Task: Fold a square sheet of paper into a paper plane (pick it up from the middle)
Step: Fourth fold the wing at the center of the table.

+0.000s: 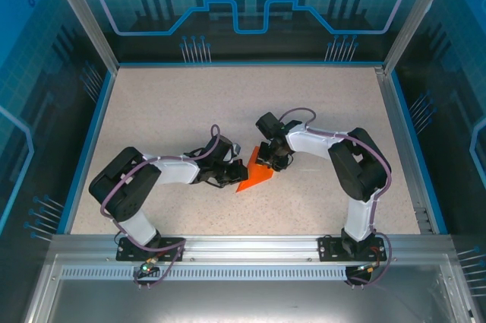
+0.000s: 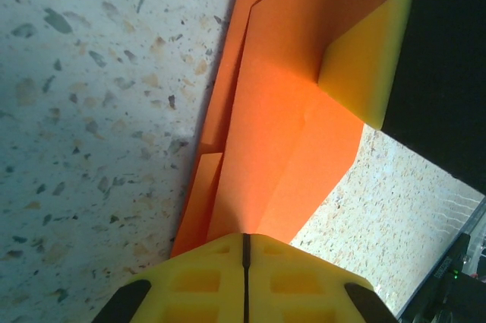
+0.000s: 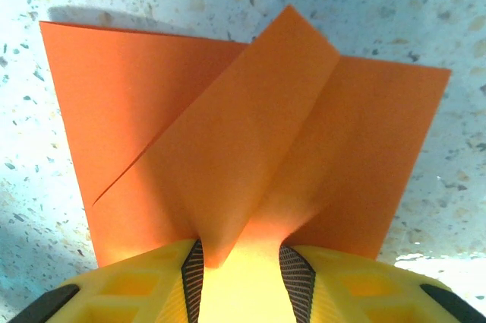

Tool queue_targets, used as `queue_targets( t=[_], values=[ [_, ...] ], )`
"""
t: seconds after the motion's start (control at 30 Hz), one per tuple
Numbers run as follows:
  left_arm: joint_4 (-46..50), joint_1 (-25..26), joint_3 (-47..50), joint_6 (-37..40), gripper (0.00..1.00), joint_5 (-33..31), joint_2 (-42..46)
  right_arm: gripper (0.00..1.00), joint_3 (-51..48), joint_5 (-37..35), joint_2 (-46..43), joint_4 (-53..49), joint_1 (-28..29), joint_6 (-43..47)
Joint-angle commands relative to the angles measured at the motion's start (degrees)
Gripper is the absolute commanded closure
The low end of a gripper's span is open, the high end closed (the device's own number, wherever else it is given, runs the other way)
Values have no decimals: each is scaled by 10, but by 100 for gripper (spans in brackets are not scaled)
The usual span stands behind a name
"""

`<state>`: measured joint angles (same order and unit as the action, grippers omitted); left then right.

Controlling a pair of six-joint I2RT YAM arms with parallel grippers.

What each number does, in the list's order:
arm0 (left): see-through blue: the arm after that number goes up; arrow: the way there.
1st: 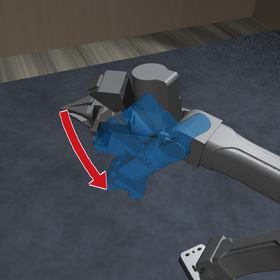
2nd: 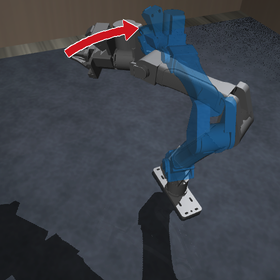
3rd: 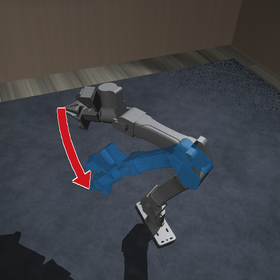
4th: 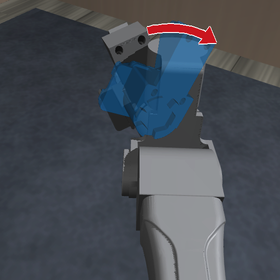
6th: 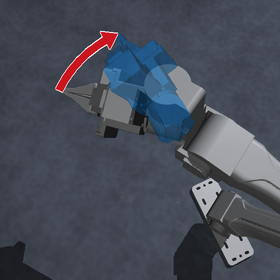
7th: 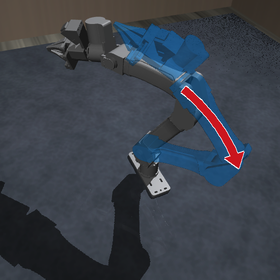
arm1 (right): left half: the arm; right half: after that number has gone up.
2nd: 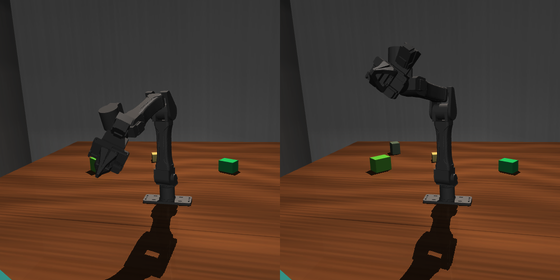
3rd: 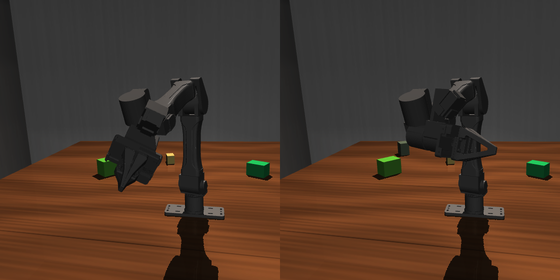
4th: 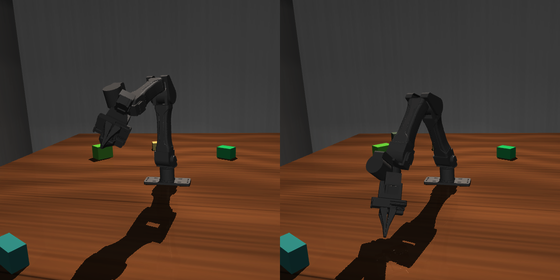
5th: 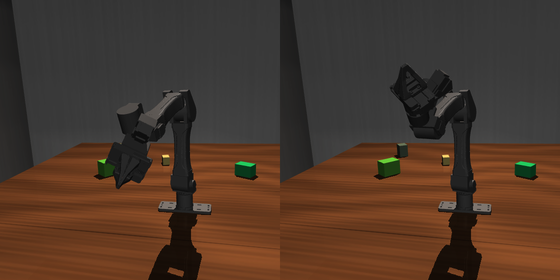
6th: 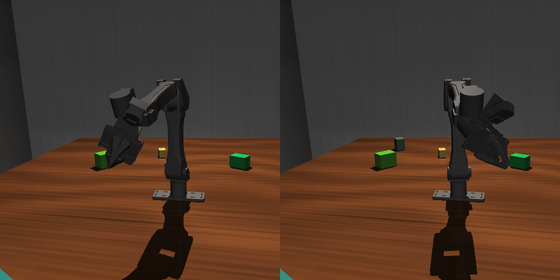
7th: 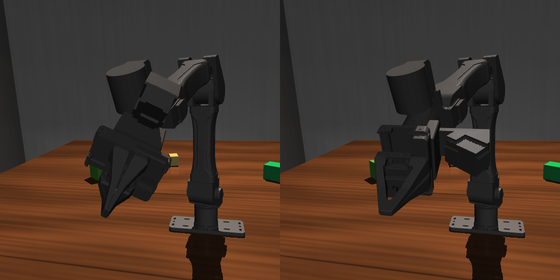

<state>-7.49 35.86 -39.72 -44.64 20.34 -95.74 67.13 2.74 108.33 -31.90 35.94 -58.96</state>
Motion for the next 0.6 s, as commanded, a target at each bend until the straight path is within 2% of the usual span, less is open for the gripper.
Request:
queue_targets(
  t=[0.0,0.57],
  values=[
    [27,0,-12,10,94,-11,-11,60,-35,-14,50,-44,-6,1],
    [42,-1,-13,13,95,-23,-12,58,-28,-9,70,-48,-5,10]
  ],
)
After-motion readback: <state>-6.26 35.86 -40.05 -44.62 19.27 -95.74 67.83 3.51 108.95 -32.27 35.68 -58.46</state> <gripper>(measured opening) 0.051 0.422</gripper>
